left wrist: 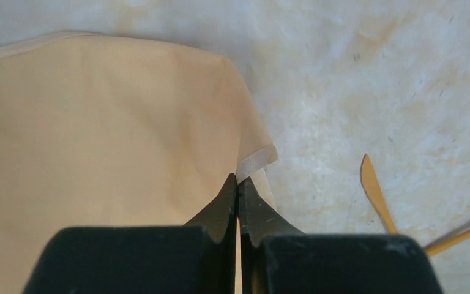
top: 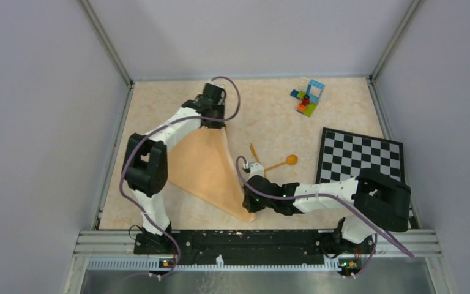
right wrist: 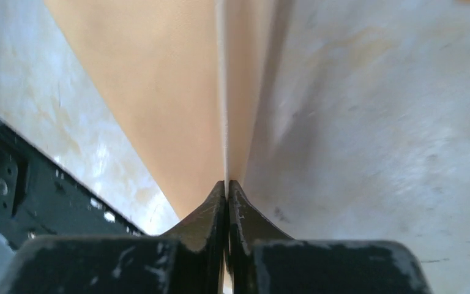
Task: Fold the napkin into a case and place the utensils inside
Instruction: Smooth out the crumpled napkin at the center of the board.
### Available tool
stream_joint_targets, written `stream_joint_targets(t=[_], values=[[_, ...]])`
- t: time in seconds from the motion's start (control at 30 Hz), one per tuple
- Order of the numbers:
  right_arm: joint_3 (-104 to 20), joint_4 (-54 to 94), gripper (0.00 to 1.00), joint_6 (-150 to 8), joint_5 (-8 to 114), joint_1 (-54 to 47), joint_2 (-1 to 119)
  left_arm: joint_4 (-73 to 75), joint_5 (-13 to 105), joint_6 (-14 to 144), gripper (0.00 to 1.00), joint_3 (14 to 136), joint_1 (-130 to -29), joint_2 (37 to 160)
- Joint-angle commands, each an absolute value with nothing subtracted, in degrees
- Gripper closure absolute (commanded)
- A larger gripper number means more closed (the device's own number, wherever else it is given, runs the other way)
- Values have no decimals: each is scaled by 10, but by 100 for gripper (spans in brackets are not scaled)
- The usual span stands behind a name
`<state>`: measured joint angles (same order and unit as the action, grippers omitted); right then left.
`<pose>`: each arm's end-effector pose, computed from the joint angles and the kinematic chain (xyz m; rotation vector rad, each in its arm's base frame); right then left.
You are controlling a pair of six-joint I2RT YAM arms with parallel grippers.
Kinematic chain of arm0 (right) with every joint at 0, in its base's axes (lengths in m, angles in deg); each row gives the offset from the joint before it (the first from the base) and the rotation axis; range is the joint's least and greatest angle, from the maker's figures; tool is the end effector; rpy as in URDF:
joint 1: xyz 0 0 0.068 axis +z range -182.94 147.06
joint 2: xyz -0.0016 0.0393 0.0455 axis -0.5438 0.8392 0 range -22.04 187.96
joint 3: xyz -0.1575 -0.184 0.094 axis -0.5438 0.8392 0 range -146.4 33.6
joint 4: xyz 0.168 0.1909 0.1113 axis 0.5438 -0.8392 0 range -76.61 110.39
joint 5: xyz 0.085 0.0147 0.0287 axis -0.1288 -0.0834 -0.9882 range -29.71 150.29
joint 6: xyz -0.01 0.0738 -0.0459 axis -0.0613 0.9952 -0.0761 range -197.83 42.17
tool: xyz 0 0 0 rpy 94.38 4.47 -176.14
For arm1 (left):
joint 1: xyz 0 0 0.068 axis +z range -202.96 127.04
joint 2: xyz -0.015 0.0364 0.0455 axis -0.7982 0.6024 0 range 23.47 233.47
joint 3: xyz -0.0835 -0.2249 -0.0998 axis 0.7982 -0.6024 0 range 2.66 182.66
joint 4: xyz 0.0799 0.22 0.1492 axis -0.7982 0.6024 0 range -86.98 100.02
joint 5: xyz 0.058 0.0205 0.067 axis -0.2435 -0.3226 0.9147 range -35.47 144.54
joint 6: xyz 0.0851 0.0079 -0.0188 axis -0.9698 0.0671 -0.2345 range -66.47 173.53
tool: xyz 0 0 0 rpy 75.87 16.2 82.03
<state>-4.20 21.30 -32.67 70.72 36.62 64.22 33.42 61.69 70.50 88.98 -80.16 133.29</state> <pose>0.1262 0.2986 0.0962 -0.4427 2.4692 0.6965 0.4120 -0.2010 0.1778 0.1727 2.5024 -0.1622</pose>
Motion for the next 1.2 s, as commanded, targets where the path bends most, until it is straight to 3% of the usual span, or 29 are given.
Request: stream_joint_targets(t=[0.0,0.27,0.4,0.53,0.67,0.9,1.07,1.17], values=[[-98,239,100,-393,716,284,643,233,475,722,100,867,-669,1231],[-472,138,100,-648,733,93,736,147,345,725,100,1023,-521,1219],[-718,63,100,-747,738,74,784,72,325,735,100,1133,-497,1216],[-803,44,100,-772,686,76,790,14,377,726,100,1158,-482,1182],[-757,42,100,-758,611,83,771,-13,416,702,100,1084,-462,1119],[-557,59,100,-743,579,181,707,4,494,667,100,825,-440,923],[-405,115,100,-663,505,251,690,164,808,767,100,594,-439,726],[-326,192,100,-571,429,281,705,238,929,839,83,473,-437,649]])
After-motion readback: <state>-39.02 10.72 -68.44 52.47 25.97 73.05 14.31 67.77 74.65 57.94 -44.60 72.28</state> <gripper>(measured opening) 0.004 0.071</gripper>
